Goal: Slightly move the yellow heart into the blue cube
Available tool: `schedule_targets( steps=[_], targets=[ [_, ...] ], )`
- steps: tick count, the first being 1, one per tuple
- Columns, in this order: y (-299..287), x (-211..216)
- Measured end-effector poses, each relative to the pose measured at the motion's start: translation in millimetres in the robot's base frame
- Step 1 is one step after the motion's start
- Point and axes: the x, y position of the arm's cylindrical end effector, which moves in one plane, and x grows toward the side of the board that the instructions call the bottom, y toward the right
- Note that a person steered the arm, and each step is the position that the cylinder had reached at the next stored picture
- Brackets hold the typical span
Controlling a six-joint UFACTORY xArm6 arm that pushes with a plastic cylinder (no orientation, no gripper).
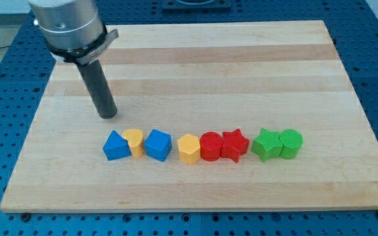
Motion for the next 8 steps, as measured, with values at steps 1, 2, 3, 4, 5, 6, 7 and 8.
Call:
schedule_targets(
  steps=[1,2,3,4,5,6,7,8],
  targets=[
    [14.9,10.1],
    [16.1,18.9],
    [16.1,26.1],
    [21.5,34.2],
    [30.7,40.7],
    [43.5,44.7],
    [43.5,44.7],
    [43.1,43.9]
  ],
)
